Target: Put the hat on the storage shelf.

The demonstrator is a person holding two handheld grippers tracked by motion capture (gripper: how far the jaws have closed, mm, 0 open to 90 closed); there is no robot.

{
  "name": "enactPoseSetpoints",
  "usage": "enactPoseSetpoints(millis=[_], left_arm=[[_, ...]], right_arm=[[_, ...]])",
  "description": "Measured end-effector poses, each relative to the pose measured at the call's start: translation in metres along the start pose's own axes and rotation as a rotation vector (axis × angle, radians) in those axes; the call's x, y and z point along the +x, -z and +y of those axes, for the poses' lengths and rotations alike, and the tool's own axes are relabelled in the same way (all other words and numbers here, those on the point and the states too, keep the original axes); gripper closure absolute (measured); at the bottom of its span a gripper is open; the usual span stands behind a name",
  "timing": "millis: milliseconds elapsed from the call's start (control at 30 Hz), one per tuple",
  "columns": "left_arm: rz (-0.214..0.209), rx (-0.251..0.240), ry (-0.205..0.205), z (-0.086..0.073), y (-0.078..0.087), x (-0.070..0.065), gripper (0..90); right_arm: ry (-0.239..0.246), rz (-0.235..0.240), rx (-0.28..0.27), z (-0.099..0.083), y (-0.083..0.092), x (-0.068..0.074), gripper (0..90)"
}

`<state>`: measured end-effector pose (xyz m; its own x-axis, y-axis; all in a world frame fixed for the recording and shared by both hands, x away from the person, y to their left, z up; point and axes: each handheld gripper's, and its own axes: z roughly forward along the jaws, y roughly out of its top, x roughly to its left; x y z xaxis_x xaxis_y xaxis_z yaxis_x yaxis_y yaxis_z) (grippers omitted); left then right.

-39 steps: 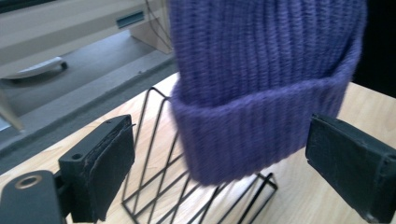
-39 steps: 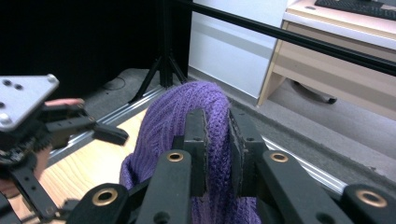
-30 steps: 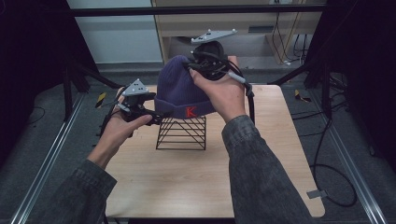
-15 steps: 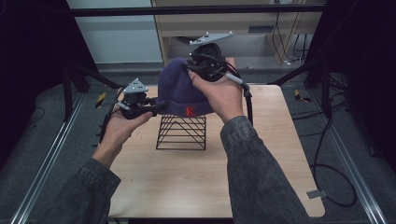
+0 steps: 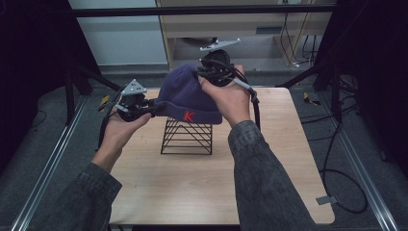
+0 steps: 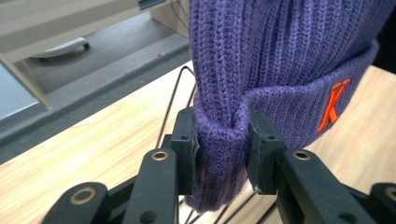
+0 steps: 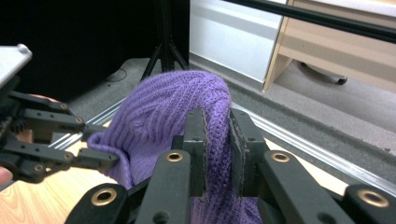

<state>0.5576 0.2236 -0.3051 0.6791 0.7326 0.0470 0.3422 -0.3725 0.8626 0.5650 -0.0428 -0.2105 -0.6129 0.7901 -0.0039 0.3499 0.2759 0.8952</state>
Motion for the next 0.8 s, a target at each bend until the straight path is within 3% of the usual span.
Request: enactPoseSetpoints(millis=[533,800], left_arm=[[0.012,0.026,0.024,-0.019,-0.002,0.009,67.6],[0.0,0.041,0.02,-0.032,-0.001,0.009,67.6]], right_arm=[[0.008,0.012,0.054,-0.011,-0.02,0.005,78.1],[0.044,0.031,0.076,-0.018,-0.024,0.012,78.1]])
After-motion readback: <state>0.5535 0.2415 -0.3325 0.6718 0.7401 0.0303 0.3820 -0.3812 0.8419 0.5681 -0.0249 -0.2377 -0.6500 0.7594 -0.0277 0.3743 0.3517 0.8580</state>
